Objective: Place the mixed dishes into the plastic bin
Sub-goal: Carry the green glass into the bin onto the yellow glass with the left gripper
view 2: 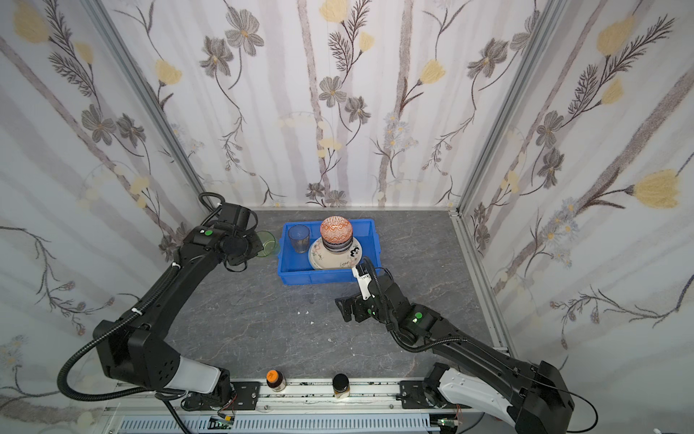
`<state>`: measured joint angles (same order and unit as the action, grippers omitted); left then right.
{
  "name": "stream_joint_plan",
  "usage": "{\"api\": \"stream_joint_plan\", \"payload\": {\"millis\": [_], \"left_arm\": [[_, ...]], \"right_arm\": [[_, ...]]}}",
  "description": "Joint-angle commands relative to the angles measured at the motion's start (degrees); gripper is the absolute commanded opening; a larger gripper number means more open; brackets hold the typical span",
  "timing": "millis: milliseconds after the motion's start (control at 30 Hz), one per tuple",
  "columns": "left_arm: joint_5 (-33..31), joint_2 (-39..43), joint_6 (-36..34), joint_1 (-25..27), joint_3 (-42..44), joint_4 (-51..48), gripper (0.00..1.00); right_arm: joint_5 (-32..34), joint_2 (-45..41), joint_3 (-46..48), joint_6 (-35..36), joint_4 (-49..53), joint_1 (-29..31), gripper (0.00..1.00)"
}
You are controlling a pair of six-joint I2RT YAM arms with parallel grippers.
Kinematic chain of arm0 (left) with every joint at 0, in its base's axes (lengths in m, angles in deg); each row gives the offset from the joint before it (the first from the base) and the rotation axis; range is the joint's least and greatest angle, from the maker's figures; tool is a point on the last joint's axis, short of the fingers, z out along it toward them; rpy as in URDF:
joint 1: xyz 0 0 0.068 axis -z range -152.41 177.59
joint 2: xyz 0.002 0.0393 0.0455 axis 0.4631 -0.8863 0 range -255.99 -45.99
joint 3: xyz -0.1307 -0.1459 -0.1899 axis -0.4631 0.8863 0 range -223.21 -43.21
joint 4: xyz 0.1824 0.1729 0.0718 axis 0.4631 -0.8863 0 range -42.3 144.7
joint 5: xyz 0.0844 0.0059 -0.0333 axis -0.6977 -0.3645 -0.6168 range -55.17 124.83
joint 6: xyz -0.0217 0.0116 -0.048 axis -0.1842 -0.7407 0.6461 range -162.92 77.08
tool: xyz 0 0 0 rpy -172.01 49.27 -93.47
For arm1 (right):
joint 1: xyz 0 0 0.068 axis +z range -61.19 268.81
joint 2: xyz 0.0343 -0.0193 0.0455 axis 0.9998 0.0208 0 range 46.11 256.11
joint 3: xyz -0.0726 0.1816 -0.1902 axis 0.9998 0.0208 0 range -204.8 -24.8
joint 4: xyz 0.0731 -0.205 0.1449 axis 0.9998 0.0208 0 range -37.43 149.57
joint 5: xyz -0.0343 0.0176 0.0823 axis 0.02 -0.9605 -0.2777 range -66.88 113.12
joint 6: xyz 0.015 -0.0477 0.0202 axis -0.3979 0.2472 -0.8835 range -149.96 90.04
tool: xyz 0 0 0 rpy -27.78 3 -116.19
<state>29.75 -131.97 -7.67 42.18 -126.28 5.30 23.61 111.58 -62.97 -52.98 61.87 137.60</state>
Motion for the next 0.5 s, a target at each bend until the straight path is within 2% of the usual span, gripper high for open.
{"api": "stream_joint_plan", "payload": {"millis": [0,300,467], "left_arm": [[-0.98,-5.35,-4.45,0.05,-6.45,-0.24,0.00],[1.13,-24.63,-10.21,0.59,-28.17,-3.95,0.00],[1.12,-32.25,-11.99,1.89,-36.54,-6.32,0.00]], "right_arm": [[1.79,-1.72,1.12,-2.42,-1.15,-0.08,1.00],[2.61,-5.15,3.78,-5.74,-1.23,-0.35,1.00],[2.97,-6.83,4.12,-7.32,-0.59,-0.65,1.00]]}}
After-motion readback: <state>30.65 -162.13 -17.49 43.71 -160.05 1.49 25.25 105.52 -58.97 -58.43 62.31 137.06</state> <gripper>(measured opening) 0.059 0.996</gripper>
